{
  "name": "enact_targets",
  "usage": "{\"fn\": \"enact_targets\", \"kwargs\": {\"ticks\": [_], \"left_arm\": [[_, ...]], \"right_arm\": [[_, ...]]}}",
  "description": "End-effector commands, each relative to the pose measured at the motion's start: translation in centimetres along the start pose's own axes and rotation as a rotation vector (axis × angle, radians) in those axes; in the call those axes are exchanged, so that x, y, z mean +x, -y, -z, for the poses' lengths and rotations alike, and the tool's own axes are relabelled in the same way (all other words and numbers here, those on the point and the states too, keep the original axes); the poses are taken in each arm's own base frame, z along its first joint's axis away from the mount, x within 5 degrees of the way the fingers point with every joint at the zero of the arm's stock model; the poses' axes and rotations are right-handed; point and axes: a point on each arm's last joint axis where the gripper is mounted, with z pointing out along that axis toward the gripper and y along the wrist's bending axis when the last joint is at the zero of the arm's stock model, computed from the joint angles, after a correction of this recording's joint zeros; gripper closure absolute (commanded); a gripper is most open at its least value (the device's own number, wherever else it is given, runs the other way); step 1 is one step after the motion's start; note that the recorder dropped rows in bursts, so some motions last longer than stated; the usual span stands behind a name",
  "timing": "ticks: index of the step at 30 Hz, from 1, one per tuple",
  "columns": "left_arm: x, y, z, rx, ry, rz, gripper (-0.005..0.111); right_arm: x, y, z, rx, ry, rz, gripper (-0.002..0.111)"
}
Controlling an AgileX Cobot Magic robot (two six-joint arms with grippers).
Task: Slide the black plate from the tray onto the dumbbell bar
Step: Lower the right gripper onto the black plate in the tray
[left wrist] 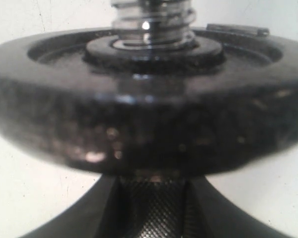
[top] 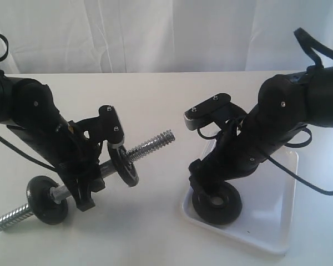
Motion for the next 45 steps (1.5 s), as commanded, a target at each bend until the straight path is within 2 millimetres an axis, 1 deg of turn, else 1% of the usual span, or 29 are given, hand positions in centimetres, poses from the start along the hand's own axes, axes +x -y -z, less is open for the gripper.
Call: {"fn": "enact_targets", "kwargs": {"ticks": [1,10,11,14,18,19,21,24,33,35,38,42,45], "left_arm": [[-1.4,-0.6,1.9,-0.062,0.110,0.040,0.107],[-1.3,-0.5,1.9,-0.058,0.107,0.040,0.107],[-1.3,-0.5,1.9,-0.058,0.107,0.040,0.107],[-1.3,-0.5,1.9,-0.058,0.107,0.040,0.107],[-1.3,-0.5,1.9,-0.058,0.107,0.040,0.107],[-1.3,-0.5,1.9,-0.058,0.107,0.040,0.107],[-1.3,-0.5,1.9,-0.055,0.105,0.042,0.107],[-1.3,-0.5,1.9,-0.055,0.105,0.042,0.107],[-1.3,-0.5,1.9,-0.055,0.105,0.042,0.107],[-1.3,-0.5,1.9,-0.055,0.105,0.042,0.107],[-1.3,-0.5,1.9,-0.055,0.105,0.042,0.107],[-1.3,-0.5,1.9,-0.055,0.105,0.042,0.107],[-1.3,-0.5,1.9,-0.055,0.105,0.042,0.107]], "right_arm": [[-0.2,-0.1,0.1,-0.011,0.008,-0.006,0.020],[-0.2,-0.3,0.1,-0.023,0.007,-0.019,0.020],[-0.2,-0.3,0.1,-0.024,0.005,-0.019,0.019],[-0.1,-0.2,0.1,-0.021,-0.004,-0.011,0.009],[0.0,-0.2,-0.1,-0.022,-0.019,-0.009,0.006],[0.1,-0.2,-0.2,-0.024,-0.029,-0.009,0.006],[0.2,-0.2,-1.0,-0.027,-0.053,-0.012,0.006],[0.2,-0.2,-1.4,-0.027,-0.057,-0.015,0.006],[0.0,0.0,-1.4,-0.006,-0.030,0.006,0.006],[-0.1,0.2,-1.4,0.006,-0.024,-0.014,0.003],[-0.2,0.6,-1.4,0.040,-0.003,-0.063,0.003],[-0.2,1.0,-1.4,0.091,-0.007,-0.070,0.003],[-0.2,1.1,-1.4,0.094,-0.007,-0.071,0.003]]}}
